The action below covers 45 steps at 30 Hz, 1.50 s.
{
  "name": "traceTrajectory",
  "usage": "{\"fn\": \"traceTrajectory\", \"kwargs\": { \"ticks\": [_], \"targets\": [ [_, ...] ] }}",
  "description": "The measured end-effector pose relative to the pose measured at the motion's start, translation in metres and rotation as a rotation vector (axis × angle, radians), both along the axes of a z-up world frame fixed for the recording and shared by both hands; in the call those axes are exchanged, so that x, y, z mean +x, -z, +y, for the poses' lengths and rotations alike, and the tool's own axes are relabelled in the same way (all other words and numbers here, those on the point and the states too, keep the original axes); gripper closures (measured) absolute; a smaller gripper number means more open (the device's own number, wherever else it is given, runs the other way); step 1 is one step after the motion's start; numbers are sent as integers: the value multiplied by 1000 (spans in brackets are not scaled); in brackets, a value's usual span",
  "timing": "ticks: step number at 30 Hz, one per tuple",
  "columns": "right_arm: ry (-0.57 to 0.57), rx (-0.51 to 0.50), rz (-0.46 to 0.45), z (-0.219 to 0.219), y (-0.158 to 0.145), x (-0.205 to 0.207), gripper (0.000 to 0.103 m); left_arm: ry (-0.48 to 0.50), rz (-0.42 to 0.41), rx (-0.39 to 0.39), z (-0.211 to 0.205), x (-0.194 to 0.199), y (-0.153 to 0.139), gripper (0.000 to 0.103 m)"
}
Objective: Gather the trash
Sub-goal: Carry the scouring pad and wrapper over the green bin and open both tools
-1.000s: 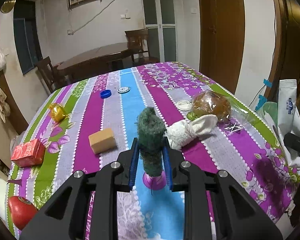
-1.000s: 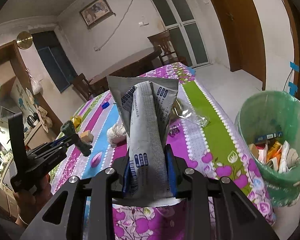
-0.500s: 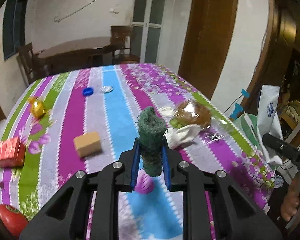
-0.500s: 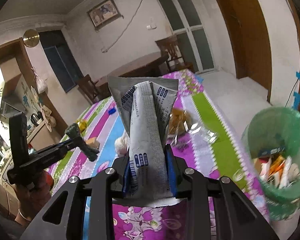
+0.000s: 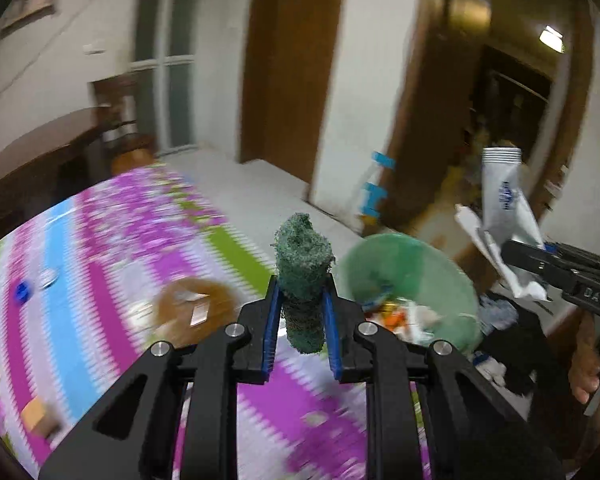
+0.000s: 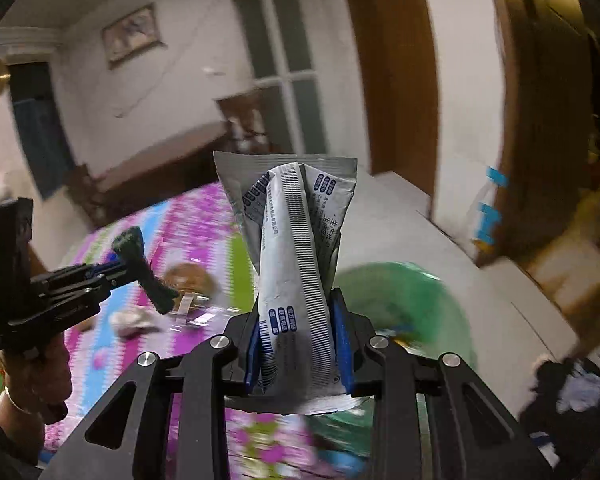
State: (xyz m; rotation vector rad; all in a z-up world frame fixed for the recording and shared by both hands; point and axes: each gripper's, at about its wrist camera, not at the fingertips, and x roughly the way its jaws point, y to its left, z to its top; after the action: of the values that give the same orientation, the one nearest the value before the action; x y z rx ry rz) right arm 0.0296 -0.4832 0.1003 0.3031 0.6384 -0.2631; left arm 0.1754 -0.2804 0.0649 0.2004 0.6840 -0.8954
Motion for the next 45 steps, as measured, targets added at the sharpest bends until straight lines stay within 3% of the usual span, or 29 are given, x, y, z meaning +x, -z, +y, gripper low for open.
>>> {"fn": "traceTrajectory", "kwargs": {
  "ticks": [5,15,24,37,39,41,42,43,45],
  "targets": [
    [58,22,111,-46,11,-4,72,131,20,49,-70,-1,16,84],
    [135,59,289,-103,49,2,72,236,2,231,-161,-11,58,84],
    [129,91,361,-103,87,20,72,239,4,281,-170,-13,79,84],
    [106,91,384,-94,97,36,72,235,-4,285,-175,-13,84,84],
    [106,87,384,-95,97,36,72,230,-8,288,-176,-13,84,81],
    [105,73,384,-95,97,39,63,206,-6,290,-175,-10,84,68],
    [110,64,382,-96,97,39,55,196,-8,285,-173,-9,84,53],
    [119,59,379,-97,97,38,53,182,-12,279,-171,-7,84,48],
    [120,73,375,-99,99,37,53,166,-7,274,-166,-4,83,48]
  ]
}}
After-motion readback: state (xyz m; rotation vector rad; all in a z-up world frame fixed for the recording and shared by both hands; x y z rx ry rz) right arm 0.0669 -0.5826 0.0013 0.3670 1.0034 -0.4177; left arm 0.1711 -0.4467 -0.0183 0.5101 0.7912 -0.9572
